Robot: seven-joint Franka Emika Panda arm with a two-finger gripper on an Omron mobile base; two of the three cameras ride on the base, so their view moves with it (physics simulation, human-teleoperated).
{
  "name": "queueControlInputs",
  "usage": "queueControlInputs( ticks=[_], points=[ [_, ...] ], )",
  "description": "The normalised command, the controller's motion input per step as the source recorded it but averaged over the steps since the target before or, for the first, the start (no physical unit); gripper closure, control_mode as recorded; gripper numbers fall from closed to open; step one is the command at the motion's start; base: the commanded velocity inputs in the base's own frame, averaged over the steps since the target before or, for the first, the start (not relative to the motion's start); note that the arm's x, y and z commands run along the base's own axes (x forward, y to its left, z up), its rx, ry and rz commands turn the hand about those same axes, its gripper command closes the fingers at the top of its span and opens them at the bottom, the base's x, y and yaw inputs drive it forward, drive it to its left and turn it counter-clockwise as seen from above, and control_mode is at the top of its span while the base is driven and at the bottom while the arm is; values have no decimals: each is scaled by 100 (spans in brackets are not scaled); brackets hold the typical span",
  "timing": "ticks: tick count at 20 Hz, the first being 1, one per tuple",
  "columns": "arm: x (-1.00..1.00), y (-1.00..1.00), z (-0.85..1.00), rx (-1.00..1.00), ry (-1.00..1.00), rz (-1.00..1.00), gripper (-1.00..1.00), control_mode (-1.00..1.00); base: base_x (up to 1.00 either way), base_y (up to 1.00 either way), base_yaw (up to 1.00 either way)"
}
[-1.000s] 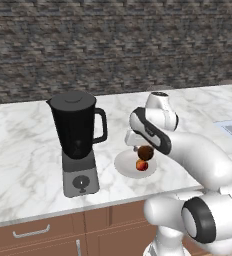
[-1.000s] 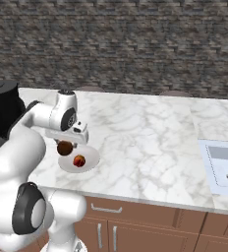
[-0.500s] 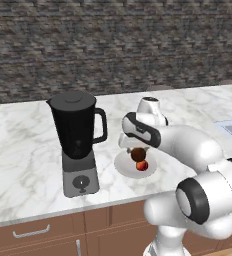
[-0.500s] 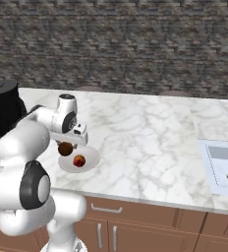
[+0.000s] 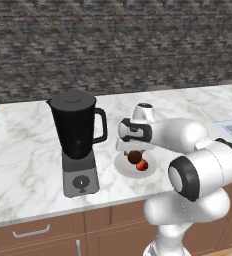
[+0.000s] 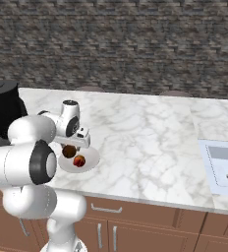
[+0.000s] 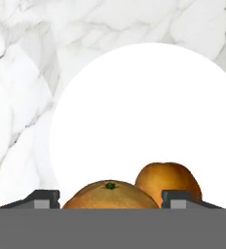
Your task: Pick the peach and orange from the fridge and place them on the plate next to the blender to make a fruit smoothie.
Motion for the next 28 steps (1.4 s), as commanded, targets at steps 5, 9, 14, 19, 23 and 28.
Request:
queueControlInputs(
  ticks=[5, 9, 14, 19, 23, 28],
  points=[
    [35, 4, -30, -3, 0, 0, -100, -100, 0, 0, 0],
    [4, 0, 0, 0, 0, 0, -100, -100, 0, 0, 0],
    [-3, 0, 5, 0, -3, 0, -100, -100, 0, 0, 0],
    [-45, -4, 36, 0, -23, 0, -100, -100, 0, 0, 0],
    [-98, -21, 56, 0, -46, 0, -100, -100, 0, 0, 0],
    [-100, -39, 61, 0, -52, -1, -100, -100, 0, 0, 0]
  ],
)
